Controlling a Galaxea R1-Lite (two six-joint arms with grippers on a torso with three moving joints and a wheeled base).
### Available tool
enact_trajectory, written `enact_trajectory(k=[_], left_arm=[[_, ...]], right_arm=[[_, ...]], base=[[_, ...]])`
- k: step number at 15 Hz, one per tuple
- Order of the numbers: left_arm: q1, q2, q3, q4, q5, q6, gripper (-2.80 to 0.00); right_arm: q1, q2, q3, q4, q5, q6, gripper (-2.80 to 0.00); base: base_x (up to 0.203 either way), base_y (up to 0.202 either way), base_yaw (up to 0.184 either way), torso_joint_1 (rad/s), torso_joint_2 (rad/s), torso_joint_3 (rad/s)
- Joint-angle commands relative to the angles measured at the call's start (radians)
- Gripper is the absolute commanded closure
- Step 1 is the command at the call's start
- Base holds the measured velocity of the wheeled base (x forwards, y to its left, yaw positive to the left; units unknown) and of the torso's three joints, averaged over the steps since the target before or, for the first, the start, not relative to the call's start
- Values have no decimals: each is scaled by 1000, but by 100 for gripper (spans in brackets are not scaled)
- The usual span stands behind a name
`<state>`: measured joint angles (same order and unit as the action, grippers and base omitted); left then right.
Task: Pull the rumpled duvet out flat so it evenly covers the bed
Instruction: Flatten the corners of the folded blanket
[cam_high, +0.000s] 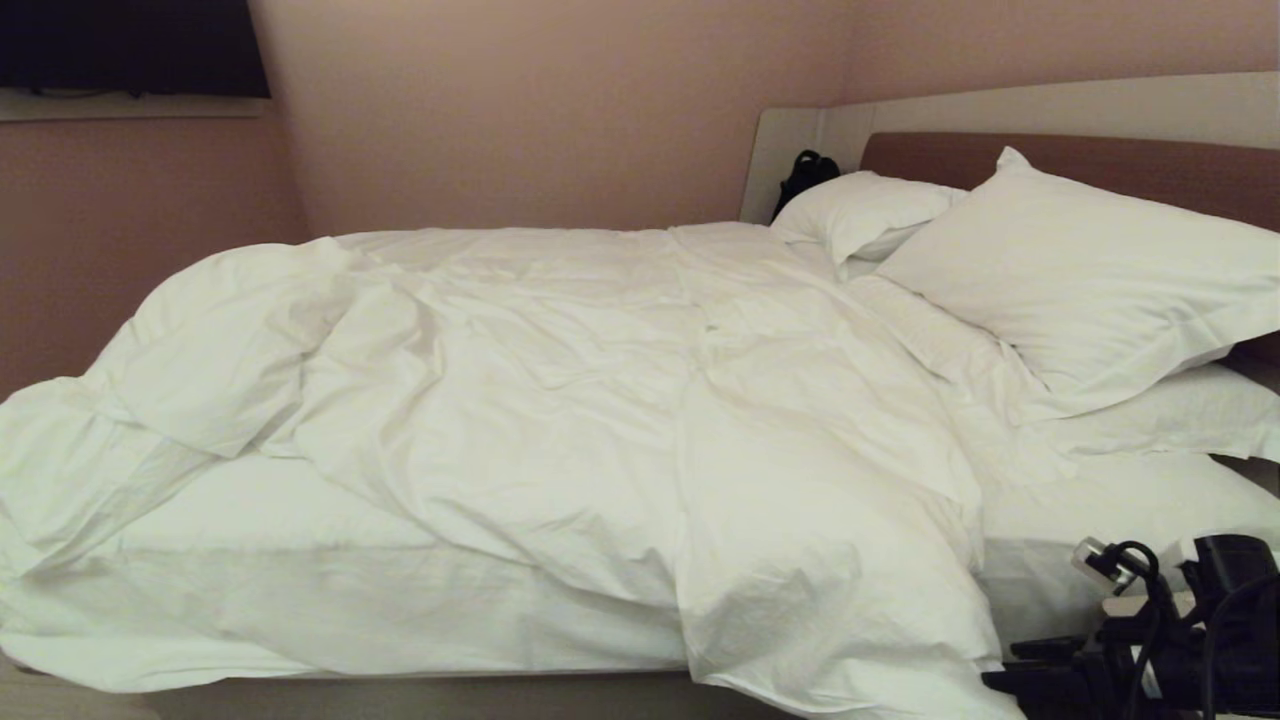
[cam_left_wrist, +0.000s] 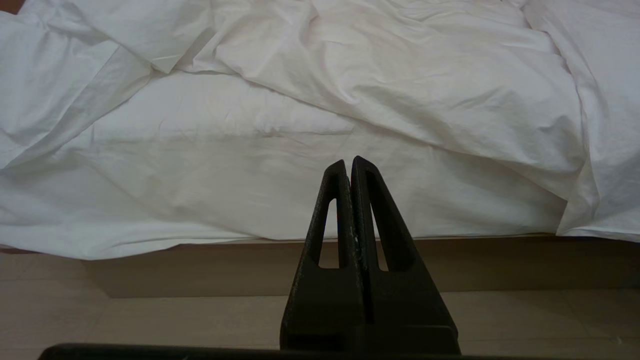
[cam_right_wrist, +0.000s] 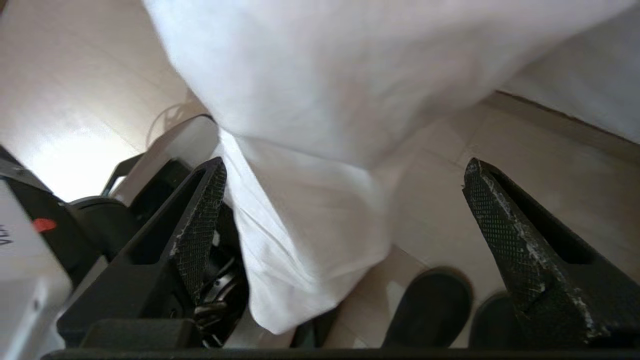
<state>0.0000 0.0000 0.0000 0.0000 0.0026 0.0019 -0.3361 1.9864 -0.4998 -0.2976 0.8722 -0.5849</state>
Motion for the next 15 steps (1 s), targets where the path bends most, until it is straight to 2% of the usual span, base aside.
enact_trajectory(k=[1, 5, 9, 12, 15], left_arm=[[0, 0, 0, 0, 0, -2, 0], [0, 0, 0, 0, 0, -2, 0], [0, 0, 0, 0, 0, 0, 0], [0, 0, 0, 0, 0, 0, 0], [0, 0, 0, 0, 0, 0, 0]], right_arm=[[9, -10, -18, 57, 17, -2, -280], [10, -3, -101, 170, 36, -2, -280], [13, 28, -210, 319, 104, -12, -280], [12, 83, -271, 388, 107, -64, -280], [2, 105, -298, 423, 108, -68, -280]], base=[[0, 0, 0, 0, 0, 0], [0, 0, 0, 0, 0, 0], [0, 0, 0, 0, 0, 0], [0, 0, 0, 0, 0, 0], [0, 0, 0, 0, 0, 0]])
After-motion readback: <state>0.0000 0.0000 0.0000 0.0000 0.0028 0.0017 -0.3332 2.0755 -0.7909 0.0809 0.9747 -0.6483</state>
